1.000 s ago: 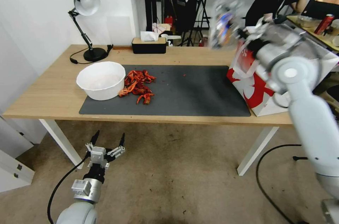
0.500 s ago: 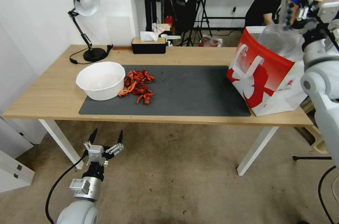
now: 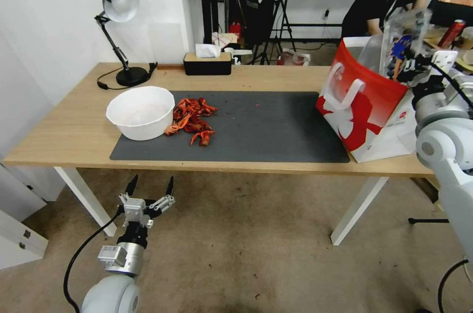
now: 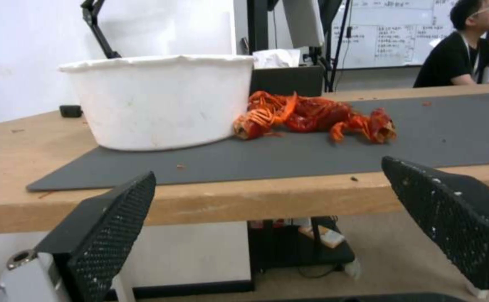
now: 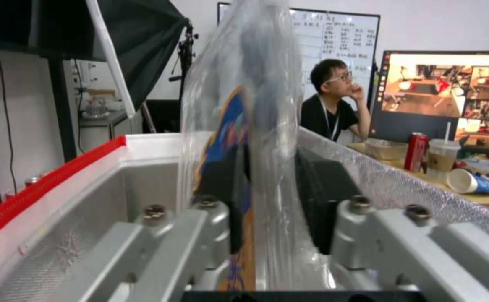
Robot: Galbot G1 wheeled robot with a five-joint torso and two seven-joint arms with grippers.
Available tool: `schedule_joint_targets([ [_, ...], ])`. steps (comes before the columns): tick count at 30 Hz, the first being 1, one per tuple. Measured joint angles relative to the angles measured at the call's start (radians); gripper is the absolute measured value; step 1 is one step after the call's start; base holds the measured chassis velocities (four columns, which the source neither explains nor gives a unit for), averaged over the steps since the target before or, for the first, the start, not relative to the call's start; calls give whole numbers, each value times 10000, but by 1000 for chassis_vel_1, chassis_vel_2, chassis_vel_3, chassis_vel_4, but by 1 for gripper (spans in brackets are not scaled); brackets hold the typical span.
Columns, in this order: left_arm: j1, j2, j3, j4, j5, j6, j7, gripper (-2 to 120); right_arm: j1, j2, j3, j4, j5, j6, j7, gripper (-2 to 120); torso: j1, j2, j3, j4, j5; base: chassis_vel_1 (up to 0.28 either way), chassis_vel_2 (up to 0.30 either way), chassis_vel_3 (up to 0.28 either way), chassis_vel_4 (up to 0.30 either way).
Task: Close the takeout container lid, then place the container into the takeout bag.
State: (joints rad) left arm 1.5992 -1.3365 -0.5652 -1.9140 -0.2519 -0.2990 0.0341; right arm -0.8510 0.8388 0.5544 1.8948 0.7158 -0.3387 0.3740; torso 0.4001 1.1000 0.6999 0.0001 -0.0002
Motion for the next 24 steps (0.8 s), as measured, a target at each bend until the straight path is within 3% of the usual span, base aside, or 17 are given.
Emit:
schedule_joint_targets([
  [10,-18,-3,-173,-43,-180,-3,177,100,18,-23,-8,-62,-90,48,-150,60,0,0,2,0,3,0,0,0,0],
  [16,-159,-69,-177,-44,-201,-40,335,100,-124,-143,-2,419,487,1929,-1545,84,0,0,2,0,-1,0,0,0,0],
  [21,-181,-132,-125,-34,-174,-38,381,100,-1012,-244,245,1501,1182,2516,-2436,99,0,0,1,1,0,0,0,0,0],
  [24,-158,-139,-121,-4,-174,-38,451,100,-1822,-235,470,2062,1165,2619,-2879,100,0,0,0,-4,2,0,0,0,0],
])
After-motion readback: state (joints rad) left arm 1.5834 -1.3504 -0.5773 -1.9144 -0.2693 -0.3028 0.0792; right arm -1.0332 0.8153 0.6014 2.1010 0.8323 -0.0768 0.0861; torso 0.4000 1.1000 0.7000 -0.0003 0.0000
